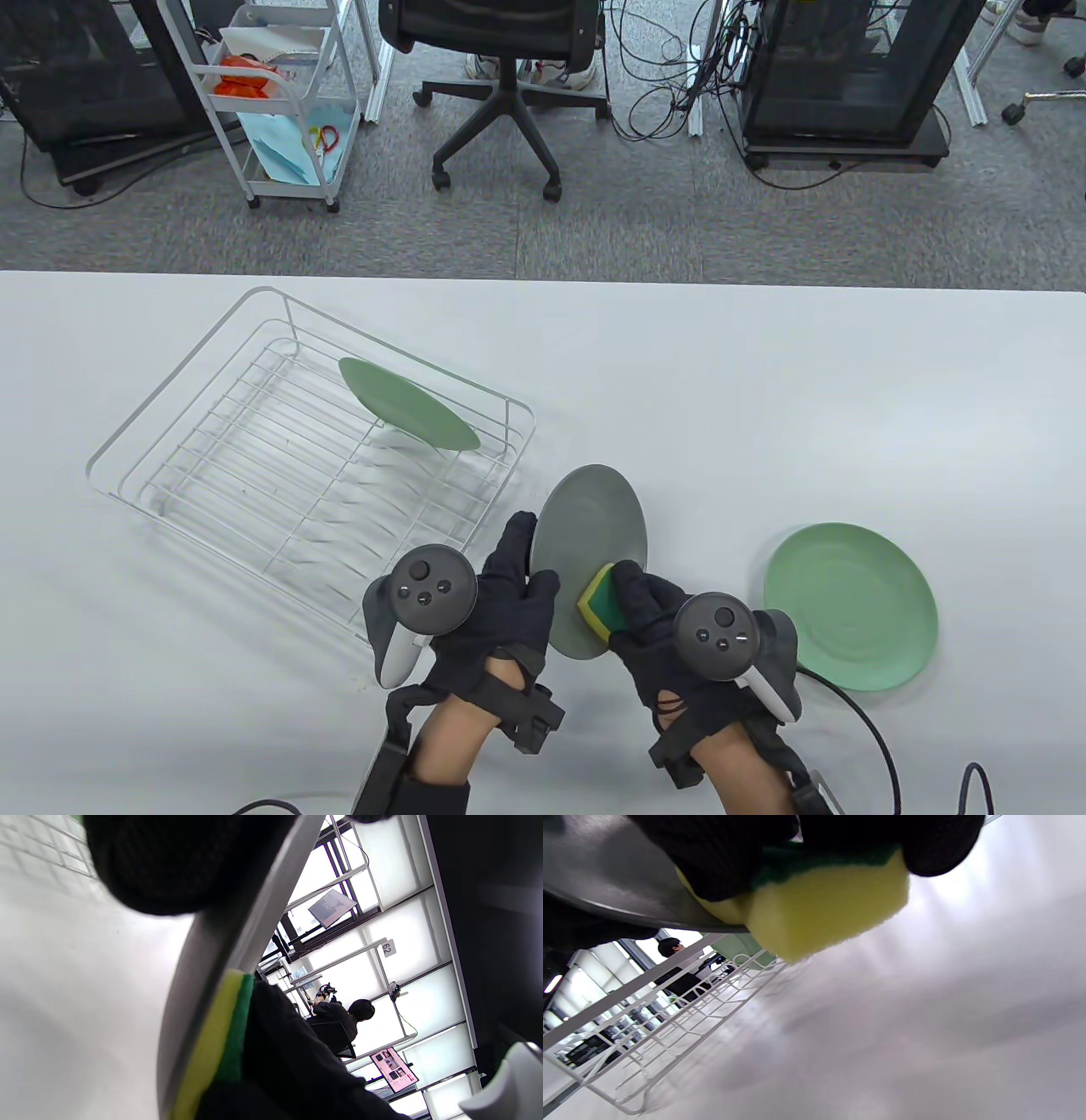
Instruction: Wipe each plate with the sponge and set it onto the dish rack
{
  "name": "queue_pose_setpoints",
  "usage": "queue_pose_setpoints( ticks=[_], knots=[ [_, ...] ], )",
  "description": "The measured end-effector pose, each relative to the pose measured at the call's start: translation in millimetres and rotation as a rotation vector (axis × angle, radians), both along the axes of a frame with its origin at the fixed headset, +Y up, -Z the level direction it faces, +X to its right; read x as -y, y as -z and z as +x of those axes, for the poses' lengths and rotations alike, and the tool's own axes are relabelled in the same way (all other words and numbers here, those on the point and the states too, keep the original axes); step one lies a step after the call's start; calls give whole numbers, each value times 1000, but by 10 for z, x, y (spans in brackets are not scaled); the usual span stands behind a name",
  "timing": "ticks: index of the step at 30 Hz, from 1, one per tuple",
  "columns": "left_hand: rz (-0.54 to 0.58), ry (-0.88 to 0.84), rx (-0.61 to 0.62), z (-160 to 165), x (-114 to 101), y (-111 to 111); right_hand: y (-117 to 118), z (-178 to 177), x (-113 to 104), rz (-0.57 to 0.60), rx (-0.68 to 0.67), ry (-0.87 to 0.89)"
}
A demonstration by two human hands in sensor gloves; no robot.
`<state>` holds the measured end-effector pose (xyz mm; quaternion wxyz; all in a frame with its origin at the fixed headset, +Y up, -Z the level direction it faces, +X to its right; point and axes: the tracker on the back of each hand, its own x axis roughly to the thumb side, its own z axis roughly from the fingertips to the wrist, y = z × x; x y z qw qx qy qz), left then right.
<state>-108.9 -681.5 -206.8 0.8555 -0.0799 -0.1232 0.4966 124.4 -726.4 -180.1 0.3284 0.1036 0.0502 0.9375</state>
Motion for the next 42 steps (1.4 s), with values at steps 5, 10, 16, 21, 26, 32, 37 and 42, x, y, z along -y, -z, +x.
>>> queue_pose_setpoints(
  ticks=[5,10,16,21,26,32,37,42],
  knots=[
    [-23,9,11,19,33,3,-32,-101,-27,45,-99,94],
    [-40,31,61,126,57,-10,-54,-164,-87,149,-114,153],
    [-64,2,109,232,62,-21,-40,-50,-149,243,8,133],
    [-69,39,178,343,76,-37,-1,93,-156,262,115,95],
    [-75,31,204,379,71,-52,13,205,-152,265,208,72],
    [-73,11,210,373,70,-59,25,240,-136,241,257,13],
    [-69,-29,166,279,56,-44,35,189,-105,201,220,-6],
    [-57,-33,115,193,57,-34,44,98,-60,163,132,35]
  ],
)
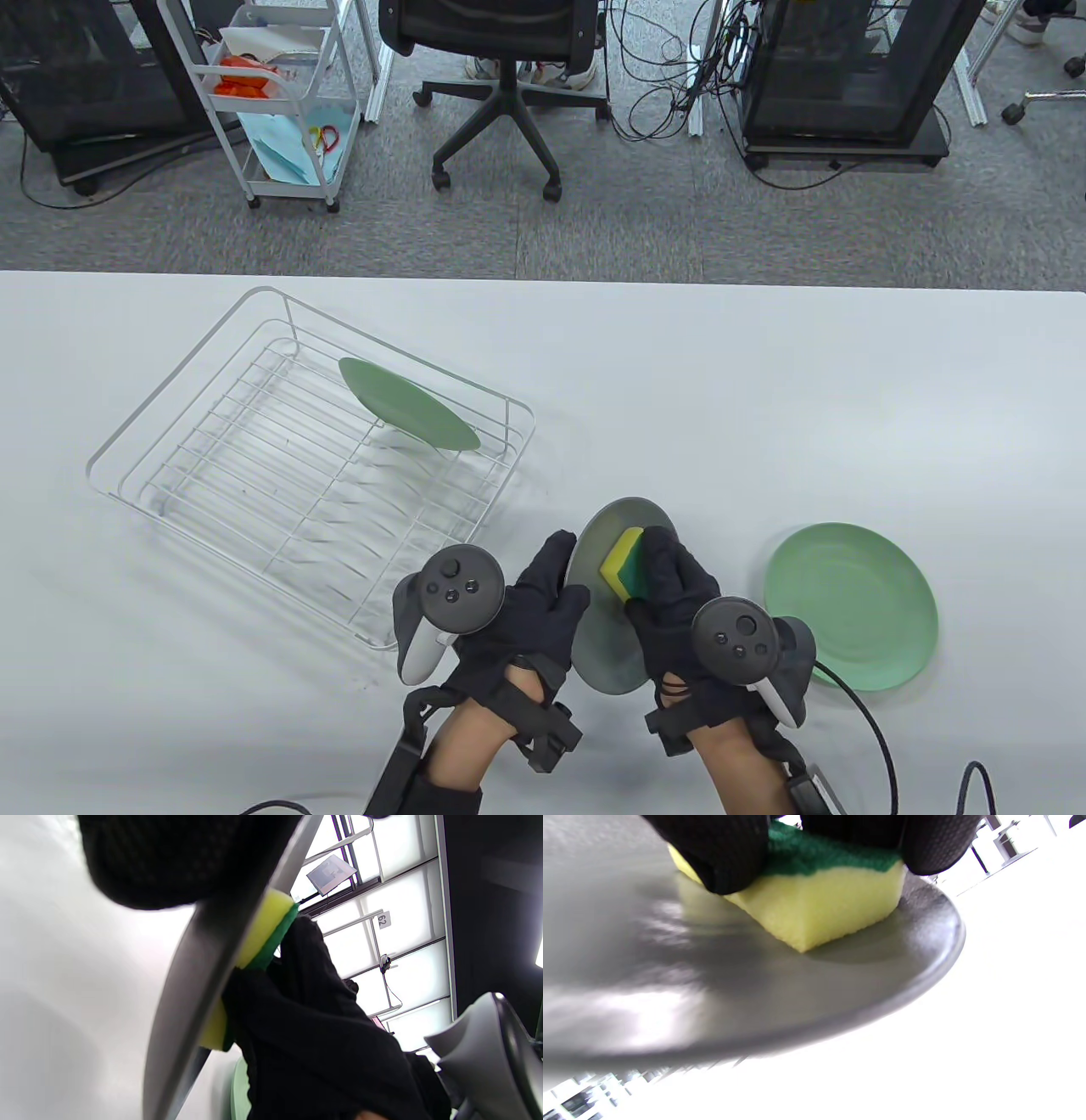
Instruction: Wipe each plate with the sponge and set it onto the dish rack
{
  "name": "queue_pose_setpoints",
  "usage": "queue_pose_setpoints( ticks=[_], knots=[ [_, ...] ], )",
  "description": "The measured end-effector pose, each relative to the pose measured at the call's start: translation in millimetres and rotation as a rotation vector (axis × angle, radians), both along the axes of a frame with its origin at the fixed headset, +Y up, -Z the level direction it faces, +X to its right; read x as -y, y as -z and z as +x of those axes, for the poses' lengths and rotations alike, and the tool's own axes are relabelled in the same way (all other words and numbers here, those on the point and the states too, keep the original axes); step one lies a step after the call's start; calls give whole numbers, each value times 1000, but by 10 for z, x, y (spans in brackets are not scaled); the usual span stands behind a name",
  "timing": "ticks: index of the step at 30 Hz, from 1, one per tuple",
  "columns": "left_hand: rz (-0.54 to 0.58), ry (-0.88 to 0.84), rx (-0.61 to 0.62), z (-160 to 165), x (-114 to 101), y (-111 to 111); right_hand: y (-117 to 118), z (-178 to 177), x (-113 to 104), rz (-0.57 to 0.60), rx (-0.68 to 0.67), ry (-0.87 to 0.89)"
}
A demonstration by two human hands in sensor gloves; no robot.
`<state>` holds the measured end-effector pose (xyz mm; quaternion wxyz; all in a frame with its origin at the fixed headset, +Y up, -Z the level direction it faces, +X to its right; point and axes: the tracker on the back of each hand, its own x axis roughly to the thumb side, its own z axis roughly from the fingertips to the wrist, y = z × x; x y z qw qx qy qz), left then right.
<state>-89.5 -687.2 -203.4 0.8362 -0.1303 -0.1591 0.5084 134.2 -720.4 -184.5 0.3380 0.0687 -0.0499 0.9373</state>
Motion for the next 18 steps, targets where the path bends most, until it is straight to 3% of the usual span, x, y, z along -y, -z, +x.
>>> queue_pose_setpoints(
  ticks=[18],
  knots=[
    [-18,-26,-128,-184,54,58,-84,-241,-18,-111,-286,48]
  ],
)
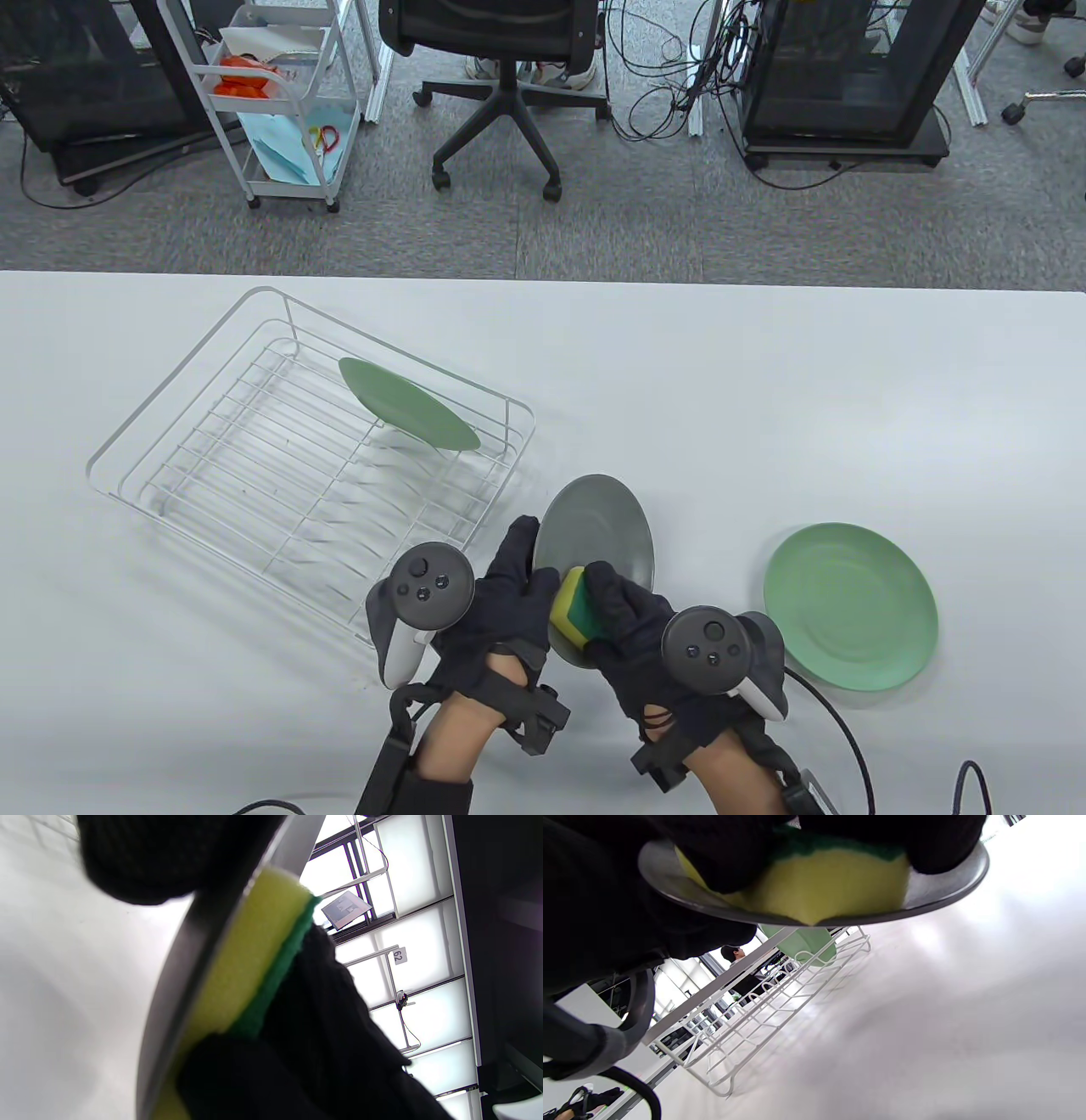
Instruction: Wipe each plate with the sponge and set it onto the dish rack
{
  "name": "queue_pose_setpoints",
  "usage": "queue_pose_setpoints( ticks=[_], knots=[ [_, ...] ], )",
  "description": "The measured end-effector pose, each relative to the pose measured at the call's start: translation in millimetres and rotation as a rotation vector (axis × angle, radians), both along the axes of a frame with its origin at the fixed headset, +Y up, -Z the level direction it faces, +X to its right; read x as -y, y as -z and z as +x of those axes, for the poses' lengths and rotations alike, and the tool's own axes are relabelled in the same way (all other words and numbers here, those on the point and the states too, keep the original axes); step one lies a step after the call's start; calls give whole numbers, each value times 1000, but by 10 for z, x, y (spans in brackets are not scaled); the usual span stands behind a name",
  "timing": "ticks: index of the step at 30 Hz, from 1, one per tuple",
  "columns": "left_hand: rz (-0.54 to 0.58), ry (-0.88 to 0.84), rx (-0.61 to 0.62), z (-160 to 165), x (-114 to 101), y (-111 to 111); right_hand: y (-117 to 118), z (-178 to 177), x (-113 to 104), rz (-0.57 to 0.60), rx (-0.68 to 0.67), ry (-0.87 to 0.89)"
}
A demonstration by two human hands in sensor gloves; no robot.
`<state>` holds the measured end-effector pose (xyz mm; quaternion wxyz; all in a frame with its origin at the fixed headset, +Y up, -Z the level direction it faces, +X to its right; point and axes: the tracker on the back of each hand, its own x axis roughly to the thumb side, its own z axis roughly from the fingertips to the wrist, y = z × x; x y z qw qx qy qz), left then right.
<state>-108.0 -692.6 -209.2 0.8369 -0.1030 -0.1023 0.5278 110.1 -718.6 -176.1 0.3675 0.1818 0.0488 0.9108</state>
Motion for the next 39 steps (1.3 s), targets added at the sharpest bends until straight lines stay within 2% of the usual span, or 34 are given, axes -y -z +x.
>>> queue_pose_setpoints(
  ticks=[3,7,10,13,15,18,20,27,30,36,39],
  knots=[
    [-15,3,-17,-33,10,9,-10,5,-18,-35,-44,-4],
    [-21,-33,-41,-93,3,17,-34,56,-106,17,6,-36],
    [-15,-62,-74,-174,-16,20,-41,142,-165,50,83,-39],
    [5,-74,-113,-270,-47,23,-42,308,-199,70,251,-31],
    [24,-55,-132,-305,-72,20,-38,373,-197,62,313,-23],
    [32,-89,-147,-335,-84,11,-30,494,-162,0,405,36],
    [44,-126,-154,-340,-79,12,-17,569,-114,-63,443,148],
    [25,-231,-142,-329,-80,1,23,638,20,-251,413,481],
    [4,-262,-134,-314,-82,-4,27,635,33,-285,371,594],
    [-66,-321,-103,-264,-6,5,42,637,35,-302,266,871],
    [-101,-290,-107,-239,31,5,34,638,-11,-253,249,914]
  ],
)
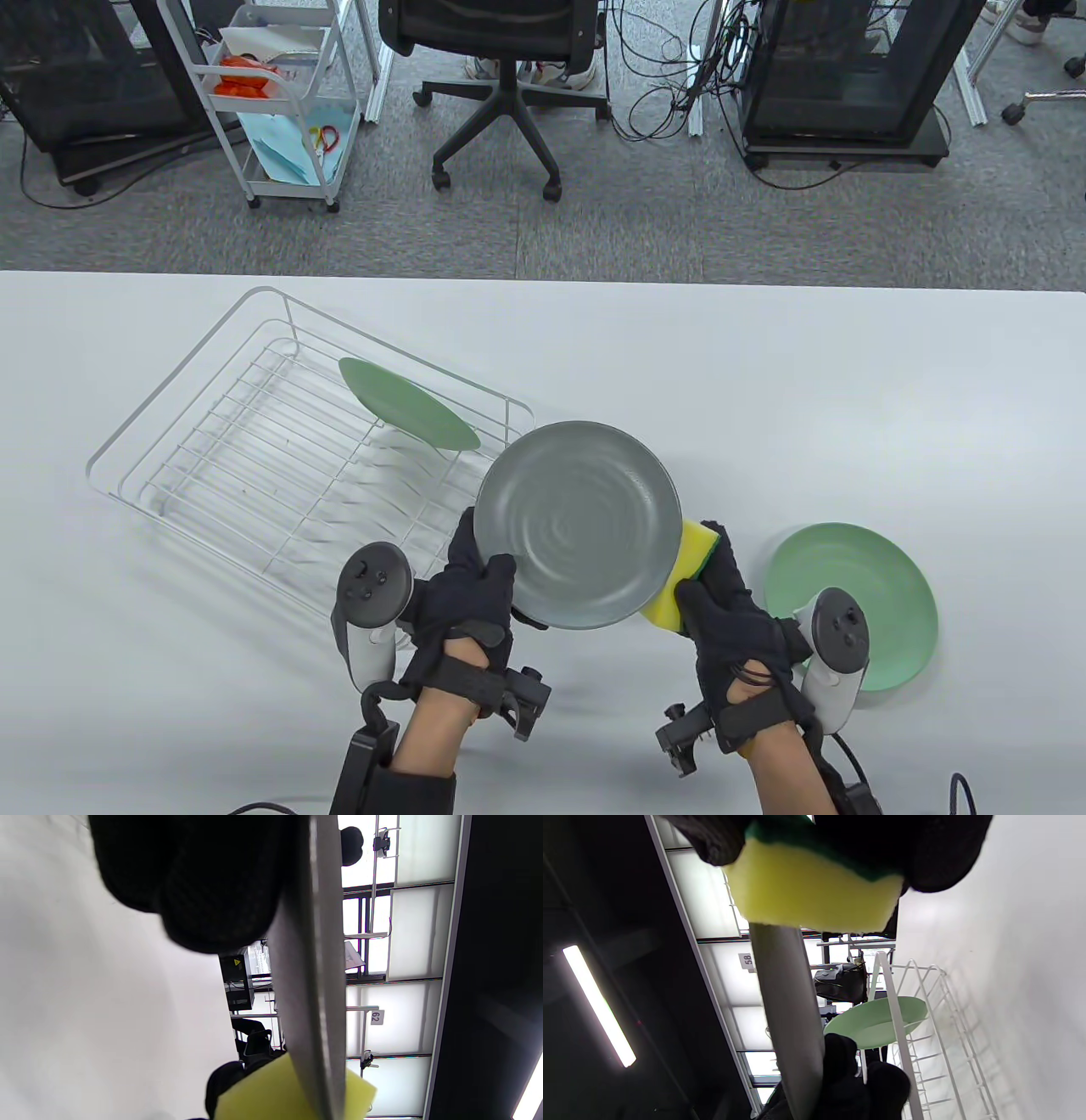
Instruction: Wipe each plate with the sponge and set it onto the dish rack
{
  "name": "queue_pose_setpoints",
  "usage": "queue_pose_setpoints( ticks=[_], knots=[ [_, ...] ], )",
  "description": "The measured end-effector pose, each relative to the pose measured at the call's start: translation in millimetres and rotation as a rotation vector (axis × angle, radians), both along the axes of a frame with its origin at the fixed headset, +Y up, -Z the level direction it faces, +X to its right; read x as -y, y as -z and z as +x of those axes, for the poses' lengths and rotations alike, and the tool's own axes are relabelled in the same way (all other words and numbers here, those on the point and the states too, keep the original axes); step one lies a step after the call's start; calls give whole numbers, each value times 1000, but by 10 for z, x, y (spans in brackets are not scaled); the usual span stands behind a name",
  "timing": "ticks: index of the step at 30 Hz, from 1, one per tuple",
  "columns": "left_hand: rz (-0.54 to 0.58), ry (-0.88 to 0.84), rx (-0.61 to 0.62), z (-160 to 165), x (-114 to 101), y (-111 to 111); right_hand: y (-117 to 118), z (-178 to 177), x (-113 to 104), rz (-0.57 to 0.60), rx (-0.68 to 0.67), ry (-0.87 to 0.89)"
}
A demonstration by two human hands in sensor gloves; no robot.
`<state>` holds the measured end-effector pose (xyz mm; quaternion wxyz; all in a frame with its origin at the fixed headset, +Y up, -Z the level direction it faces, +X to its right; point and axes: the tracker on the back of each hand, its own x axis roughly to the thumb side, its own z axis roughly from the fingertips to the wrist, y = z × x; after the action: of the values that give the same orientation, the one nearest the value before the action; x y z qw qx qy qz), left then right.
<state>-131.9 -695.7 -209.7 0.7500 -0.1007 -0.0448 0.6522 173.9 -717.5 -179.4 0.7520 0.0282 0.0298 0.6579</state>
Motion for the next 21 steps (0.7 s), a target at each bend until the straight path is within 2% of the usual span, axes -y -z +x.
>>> queue_pose_setpoints(
  ticks=[5,10,14,21],
  knots=[
    [-73,119,0,33,81,-4,-28,-8,-100,105,35,-20],
    [-90,228,29,89,145,10,-68,-6,-219,229,75,-68],
    [-122,248,67,163,199,4,-107,38,-293,297,140,-104],
    [-189,257,182,302,316,3,-118,138,-332,325,182,-76]
  ],
)
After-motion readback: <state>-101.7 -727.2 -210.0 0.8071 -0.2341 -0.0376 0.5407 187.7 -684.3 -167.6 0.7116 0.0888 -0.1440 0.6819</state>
